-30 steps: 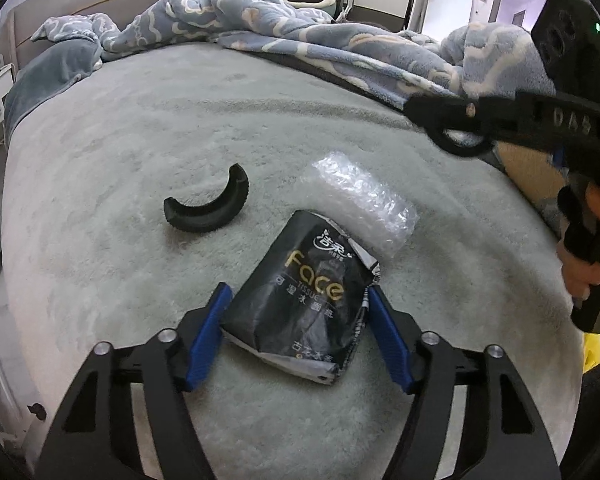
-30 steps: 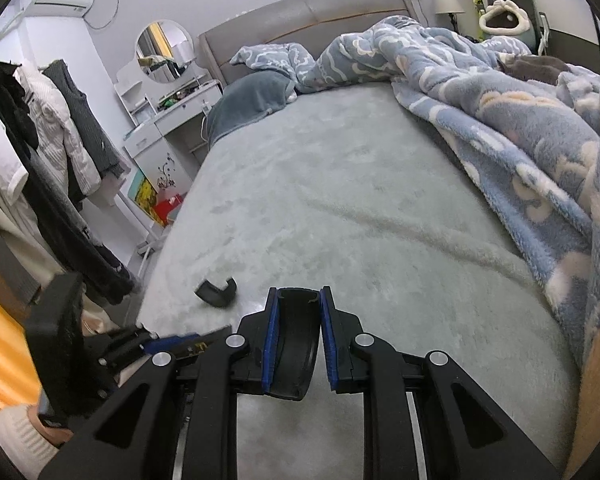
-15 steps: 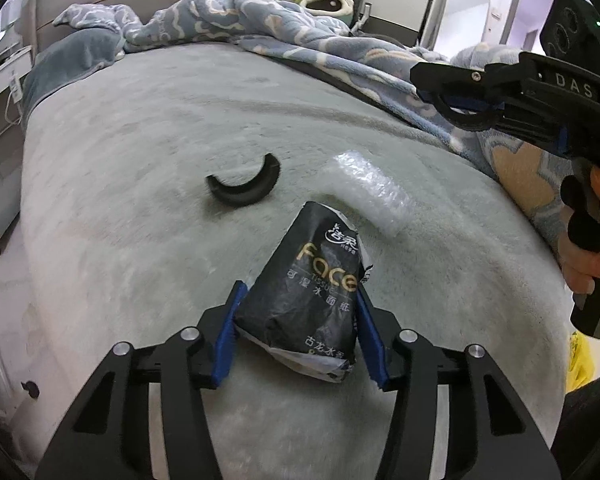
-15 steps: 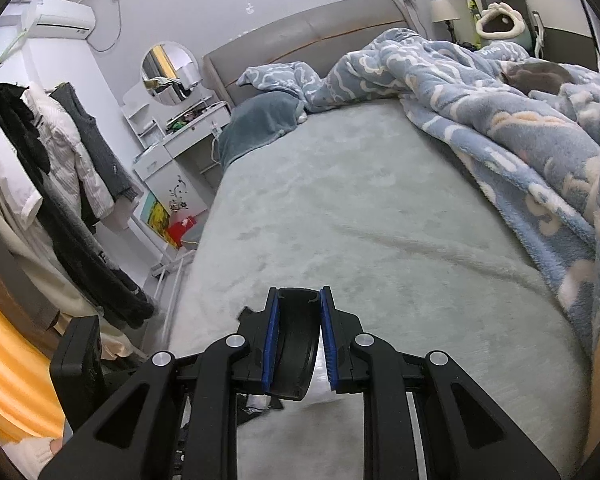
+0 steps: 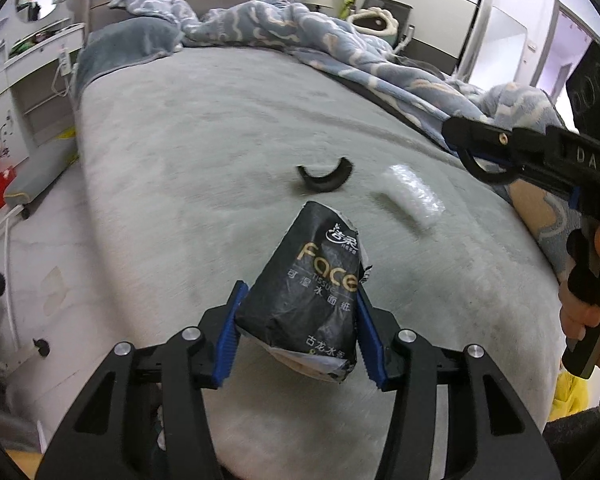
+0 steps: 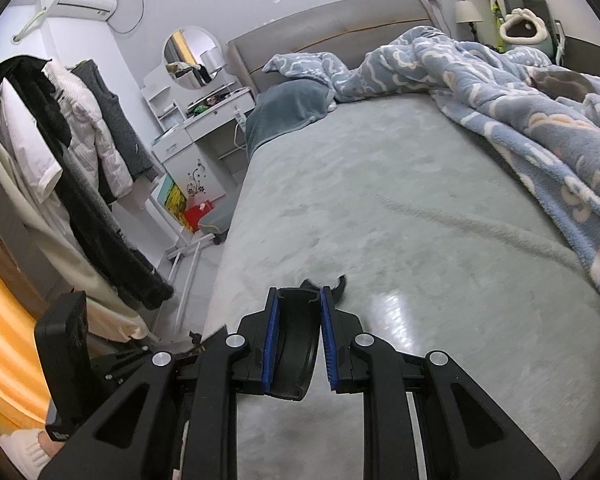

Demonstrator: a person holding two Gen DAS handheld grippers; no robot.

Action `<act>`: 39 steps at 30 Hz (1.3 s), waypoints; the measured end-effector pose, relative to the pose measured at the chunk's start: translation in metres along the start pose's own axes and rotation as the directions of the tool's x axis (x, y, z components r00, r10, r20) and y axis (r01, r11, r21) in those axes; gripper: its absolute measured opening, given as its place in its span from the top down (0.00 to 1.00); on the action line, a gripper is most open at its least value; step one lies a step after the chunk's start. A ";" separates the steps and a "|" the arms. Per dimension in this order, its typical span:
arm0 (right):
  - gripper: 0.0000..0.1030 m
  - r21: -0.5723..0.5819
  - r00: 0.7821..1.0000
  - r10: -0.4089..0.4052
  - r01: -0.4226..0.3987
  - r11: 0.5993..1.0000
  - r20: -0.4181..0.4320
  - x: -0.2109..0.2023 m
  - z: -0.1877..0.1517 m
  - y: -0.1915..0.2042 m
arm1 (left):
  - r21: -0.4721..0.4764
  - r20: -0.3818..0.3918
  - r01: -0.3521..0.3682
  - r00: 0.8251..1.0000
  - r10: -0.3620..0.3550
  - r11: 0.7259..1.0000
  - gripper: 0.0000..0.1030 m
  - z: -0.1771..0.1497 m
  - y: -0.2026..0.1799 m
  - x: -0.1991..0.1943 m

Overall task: Collect trash
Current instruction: 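Carry both items over the green bin and open both tools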

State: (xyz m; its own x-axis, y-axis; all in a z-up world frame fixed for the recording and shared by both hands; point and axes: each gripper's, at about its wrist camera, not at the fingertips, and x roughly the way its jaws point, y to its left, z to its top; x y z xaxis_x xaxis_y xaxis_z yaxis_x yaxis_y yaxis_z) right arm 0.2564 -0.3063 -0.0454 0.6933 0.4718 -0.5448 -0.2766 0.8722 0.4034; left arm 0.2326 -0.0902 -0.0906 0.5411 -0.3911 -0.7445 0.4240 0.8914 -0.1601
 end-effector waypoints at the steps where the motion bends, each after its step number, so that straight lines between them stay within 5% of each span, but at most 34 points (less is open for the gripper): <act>1: 0.81 -0.003 1.000 0.002 -0.002 1.000 -0.004 0.001 -0.002 0.004 | -0.004 0.000 -0.006 1.000 0.006 1.000 0.47 -0.003 0.004 -0.003; 21: 0.81 -0.092 0.997 0.048 -0.054 0.994 -0.066 0.035 -0.029 0.089 | -0.141 -0.041 -0.150 0.988 0.146 0.979 0.47 -0.052 0.087 -0.055; 39: 0.81 -0.185 0.983 0.093 -0.121 0.975 -0.156 0.080 -0.056 0.163 | -0.251 -0.221 -0.232 0.959 0.177 0.940 0.47 -0.110 0.162 -0.058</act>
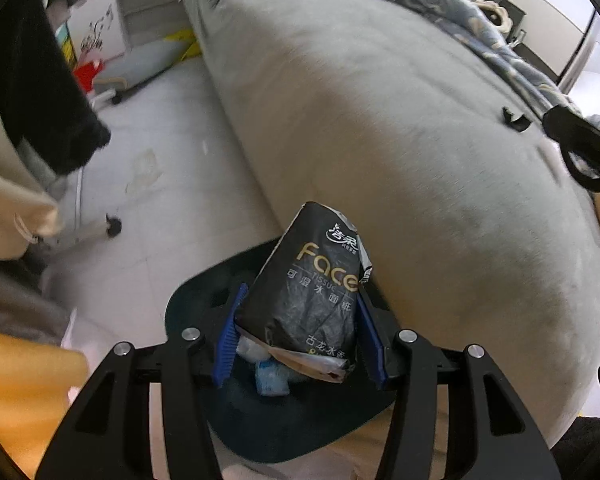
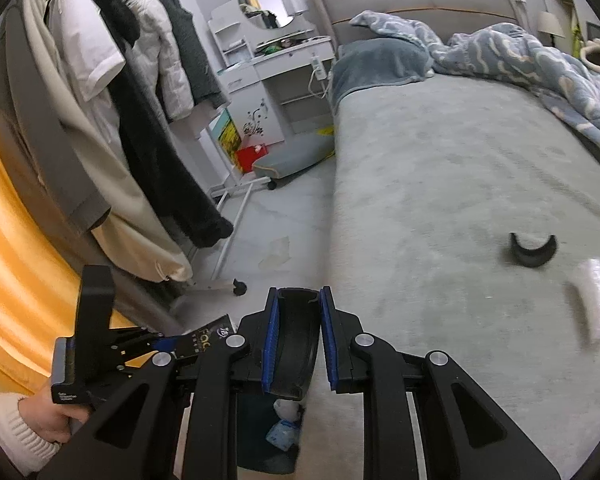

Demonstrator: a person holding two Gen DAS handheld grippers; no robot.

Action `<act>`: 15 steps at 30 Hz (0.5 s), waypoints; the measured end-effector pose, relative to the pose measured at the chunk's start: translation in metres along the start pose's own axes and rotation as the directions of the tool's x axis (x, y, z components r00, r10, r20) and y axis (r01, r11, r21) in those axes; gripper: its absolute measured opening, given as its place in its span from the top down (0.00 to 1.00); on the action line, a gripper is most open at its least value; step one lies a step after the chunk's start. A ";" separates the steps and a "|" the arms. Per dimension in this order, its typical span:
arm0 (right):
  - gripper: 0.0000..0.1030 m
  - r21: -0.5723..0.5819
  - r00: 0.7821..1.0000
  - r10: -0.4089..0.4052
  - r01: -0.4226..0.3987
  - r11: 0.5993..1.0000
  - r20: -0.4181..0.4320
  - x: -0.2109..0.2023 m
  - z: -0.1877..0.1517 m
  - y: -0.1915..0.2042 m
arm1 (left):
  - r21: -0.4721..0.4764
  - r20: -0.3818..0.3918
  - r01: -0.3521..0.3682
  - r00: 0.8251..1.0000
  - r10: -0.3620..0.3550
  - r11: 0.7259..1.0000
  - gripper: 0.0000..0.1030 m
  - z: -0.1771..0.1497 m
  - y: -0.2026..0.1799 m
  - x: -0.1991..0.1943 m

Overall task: Collect trash
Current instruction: 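Carry both items over the green bin and open both tools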

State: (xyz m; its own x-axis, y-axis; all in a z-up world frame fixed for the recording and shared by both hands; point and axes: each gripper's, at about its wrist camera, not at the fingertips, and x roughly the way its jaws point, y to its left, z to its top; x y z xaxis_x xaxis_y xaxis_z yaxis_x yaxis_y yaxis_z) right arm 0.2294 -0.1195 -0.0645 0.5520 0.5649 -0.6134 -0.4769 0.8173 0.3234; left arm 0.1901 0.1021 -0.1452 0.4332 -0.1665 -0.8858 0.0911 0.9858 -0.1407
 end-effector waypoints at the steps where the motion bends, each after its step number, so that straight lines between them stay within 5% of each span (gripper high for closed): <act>1: 0.81 -0.004 1.000 0.002 -0.002 1.000 -0.004 0.002 -0.001 0.003 | -0.007 -0.016 0.000 1.000 0.000 1.000 0.47 -0.003 0.005 0.003; 15: 0.81 -0.049 0.997 0.026 -0.030 0.998 -0.072 0.038 -0.008 0.038 | -0.039 -0.184 -0.002 0.983 -0.005 0.999 0.41 -0.025 0.031 0.029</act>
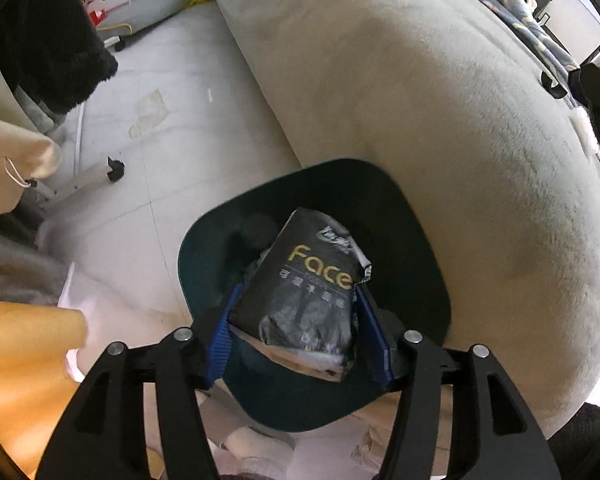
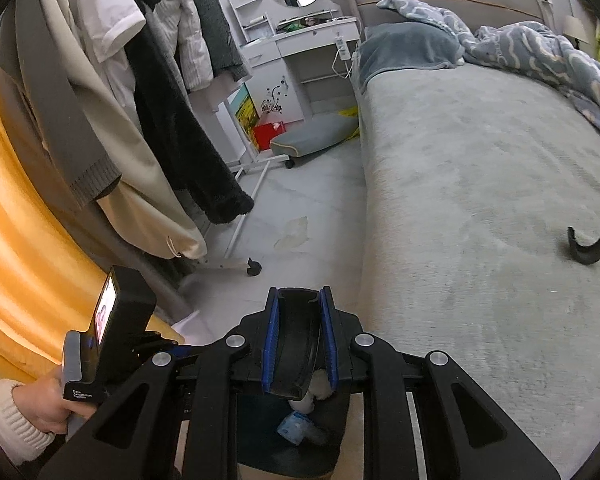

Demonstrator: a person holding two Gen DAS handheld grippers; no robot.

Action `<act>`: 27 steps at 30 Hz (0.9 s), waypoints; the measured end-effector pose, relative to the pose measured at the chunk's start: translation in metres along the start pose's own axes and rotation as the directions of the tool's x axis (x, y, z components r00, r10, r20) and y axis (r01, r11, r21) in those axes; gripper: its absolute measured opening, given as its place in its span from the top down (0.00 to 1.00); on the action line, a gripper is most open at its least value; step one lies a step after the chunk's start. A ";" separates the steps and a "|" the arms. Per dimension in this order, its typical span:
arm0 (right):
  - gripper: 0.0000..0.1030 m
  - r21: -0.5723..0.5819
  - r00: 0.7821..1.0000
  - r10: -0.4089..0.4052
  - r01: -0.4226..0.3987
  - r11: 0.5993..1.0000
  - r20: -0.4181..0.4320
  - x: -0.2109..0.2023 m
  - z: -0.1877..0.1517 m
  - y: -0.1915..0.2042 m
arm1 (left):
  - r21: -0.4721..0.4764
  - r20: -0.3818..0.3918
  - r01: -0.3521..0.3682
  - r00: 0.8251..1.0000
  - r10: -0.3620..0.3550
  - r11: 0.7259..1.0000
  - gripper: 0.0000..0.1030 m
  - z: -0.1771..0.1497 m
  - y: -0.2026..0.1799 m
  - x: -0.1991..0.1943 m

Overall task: Collect trash
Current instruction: 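Carry both items over the green bin and open both tools, then move both tools away from the bin back over the bed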

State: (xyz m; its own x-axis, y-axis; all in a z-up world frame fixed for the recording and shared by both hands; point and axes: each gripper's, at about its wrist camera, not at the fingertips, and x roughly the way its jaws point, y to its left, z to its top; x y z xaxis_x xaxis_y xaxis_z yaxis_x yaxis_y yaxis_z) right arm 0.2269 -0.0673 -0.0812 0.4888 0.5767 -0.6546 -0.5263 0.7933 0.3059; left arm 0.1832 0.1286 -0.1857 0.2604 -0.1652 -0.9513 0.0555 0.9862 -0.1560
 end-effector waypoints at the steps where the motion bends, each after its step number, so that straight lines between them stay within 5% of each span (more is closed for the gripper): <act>1: 0.81 -0.001 1.000 0.001 -0.001 1.000 -0.004 0.002 0.000 0.001 | 0.003 -0.011 0.006 1.000 -0.006 1.000 0.36 0.000 0.000 0.001; 7: 0.81 -0.010 0.999 0.000 -0.001 1.000 -0.039 0.016 -0.003 0.008 | -0.007 -0.005 0.015 1.000 -0.015 1.000 0.27 -0.001 0.007 -0.003; 15: 0.81 -0.020 0.993 -0.006 0.004 1.000 -0.119 0.038 -0.011 0.016 | -0.043 0.104 0.034 0.994 -0.029 0.999 0.24 0.005 0.017 -0.029; 27: 0.81 -0.027 0.971 0.009 -0.016 1.000 -0.239 0.077 -0.031 0.032 | -0.076 0.299 0.021 0.954 0.002 0.997 0.26 0.012 0.041 -0.068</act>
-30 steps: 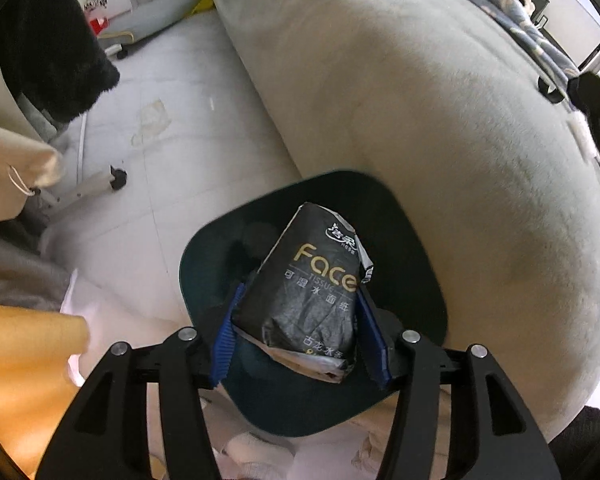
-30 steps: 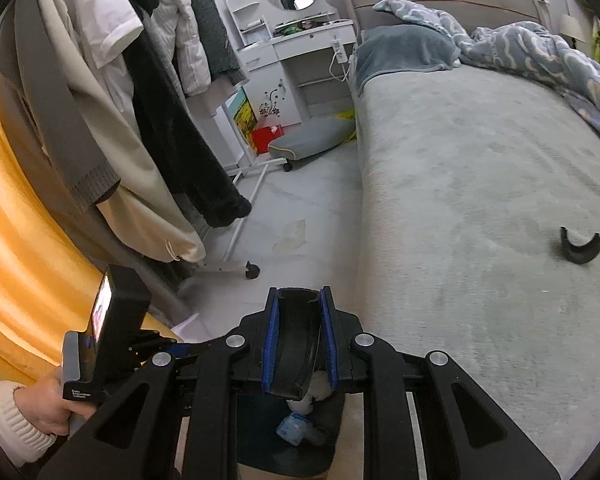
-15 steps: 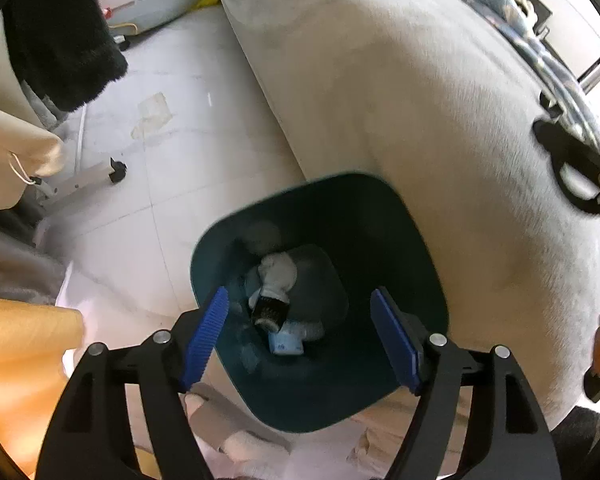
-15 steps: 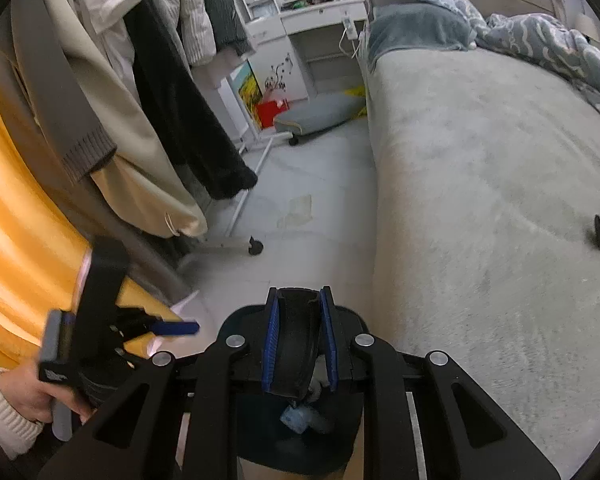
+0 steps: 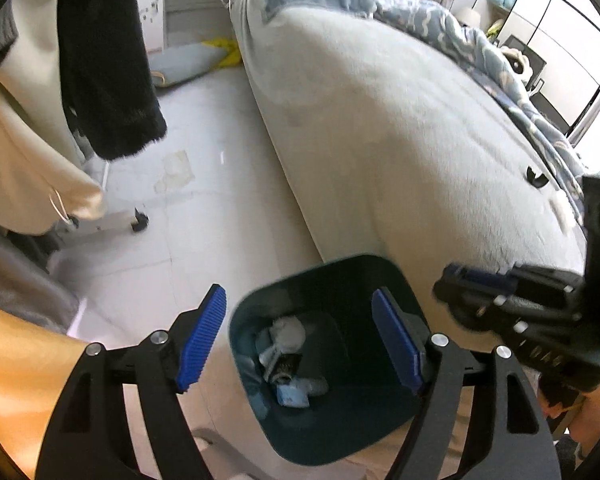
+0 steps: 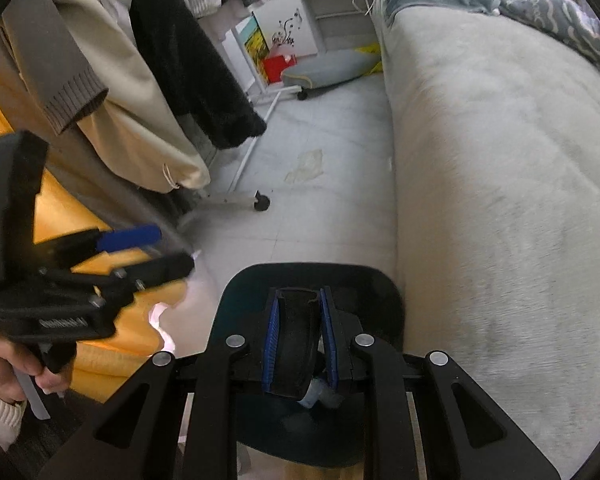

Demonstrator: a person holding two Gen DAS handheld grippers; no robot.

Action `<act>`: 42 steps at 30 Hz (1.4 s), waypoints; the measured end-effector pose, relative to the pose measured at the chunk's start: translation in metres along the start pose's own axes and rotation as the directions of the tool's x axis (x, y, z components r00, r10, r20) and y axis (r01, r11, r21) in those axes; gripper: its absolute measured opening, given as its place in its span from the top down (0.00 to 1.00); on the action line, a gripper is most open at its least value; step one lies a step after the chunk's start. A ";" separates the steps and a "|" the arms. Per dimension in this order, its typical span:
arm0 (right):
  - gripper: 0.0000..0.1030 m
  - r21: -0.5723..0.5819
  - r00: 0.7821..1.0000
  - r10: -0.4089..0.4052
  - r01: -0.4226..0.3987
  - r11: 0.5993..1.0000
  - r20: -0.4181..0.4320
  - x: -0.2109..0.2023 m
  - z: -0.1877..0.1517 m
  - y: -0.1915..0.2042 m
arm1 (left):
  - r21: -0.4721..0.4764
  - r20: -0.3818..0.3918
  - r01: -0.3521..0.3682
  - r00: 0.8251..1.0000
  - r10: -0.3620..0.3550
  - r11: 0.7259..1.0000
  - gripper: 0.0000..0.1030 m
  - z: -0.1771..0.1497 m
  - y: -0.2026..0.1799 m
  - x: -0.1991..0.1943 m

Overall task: Collect trash
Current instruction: 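Move both tools away from the bin back over the bed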

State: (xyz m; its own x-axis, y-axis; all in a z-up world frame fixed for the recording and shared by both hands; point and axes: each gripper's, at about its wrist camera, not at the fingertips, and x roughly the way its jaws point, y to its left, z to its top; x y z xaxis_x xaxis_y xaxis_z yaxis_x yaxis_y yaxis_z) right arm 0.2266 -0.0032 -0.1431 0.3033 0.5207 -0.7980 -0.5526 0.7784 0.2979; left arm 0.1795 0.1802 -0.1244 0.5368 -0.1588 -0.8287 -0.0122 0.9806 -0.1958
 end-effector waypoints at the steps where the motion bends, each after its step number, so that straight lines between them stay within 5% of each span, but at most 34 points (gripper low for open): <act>1: 0.81 0.004 1.000 0.007 -0.007 1.000 -0.007 0.003 -0.001 0.001 | 0.003 0.014 -0.005 1.000 0.005 1.000 0.27 0.001 0.001 -0.002; 20: 0.80 -0.057 0.982 0.068 -0.079 0.995 -0.174 0.053 -0.026 0.034 | 0.028 0.256 0.067 0.964 -0.072 0.997 0.37 0.024 -0.007 -0.060; 24: 0.57 -0.054 0.977 0.099 -0.111 0.992 -0.191 0.051 -0.025 0.036 | 0.037 0.279 0.074 0.957 -0.082 0.997 0.37 0.026 -0.010 -0.066; 42: 0.45 -0.072 0.997 0.057 -0.061 0.996 -0.058 -0.001 -0.015 0.018 | 0.077 0.343 0.064 0.935 -0.087 0.995 0.35 0.036 -0.041 -0.083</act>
State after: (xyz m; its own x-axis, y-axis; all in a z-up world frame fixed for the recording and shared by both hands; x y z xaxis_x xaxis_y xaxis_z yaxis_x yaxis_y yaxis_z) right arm 0.2048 0.0054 -0.1448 0.2253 0.5431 -0.8089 -0.6245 0.7177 0.3080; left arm 0.1656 0.1576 -0.0292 0.7925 -0.1939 -0.5782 0.0870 0.9744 -0.2075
